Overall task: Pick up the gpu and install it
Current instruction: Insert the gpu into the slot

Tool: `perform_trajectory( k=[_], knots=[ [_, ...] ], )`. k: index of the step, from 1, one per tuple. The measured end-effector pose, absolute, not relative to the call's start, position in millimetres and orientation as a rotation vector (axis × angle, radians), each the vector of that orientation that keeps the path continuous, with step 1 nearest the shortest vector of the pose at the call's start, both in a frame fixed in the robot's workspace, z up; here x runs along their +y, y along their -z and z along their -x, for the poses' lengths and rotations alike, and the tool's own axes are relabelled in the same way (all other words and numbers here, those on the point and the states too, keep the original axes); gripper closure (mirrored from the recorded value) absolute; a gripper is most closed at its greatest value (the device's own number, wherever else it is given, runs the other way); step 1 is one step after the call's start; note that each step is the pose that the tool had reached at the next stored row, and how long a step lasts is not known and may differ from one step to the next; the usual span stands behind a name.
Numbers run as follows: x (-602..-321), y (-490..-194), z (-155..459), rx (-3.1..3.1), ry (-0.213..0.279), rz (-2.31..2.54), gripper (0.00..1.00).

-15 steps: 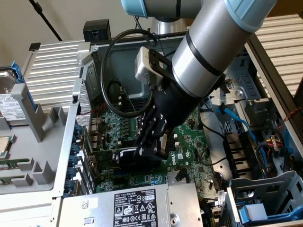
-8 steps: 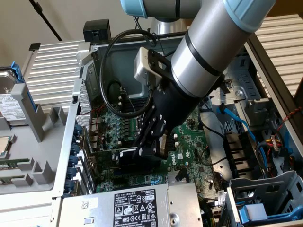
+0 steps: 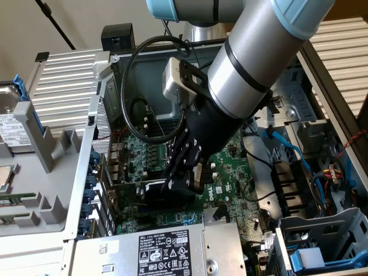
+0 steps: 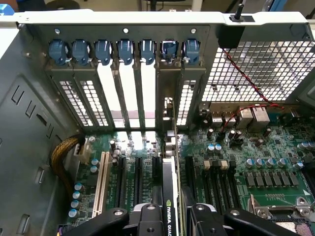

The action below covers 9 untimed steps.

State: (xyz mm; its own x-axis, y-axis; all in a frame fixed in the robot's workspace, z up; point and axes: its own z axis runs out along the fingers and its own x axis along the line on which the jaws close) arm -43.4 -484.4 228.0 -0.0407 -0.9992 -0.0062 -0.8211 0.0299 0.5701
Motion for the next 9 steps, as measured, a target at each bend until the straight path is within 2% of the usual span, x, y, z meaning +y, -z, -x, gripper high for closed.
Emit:
perform_trajectory(
  k=[9],
  knots=[
    [-484.4, -228.0, 43.4, -1.918, 0.606, -1.845, 0.74]
  ],
)
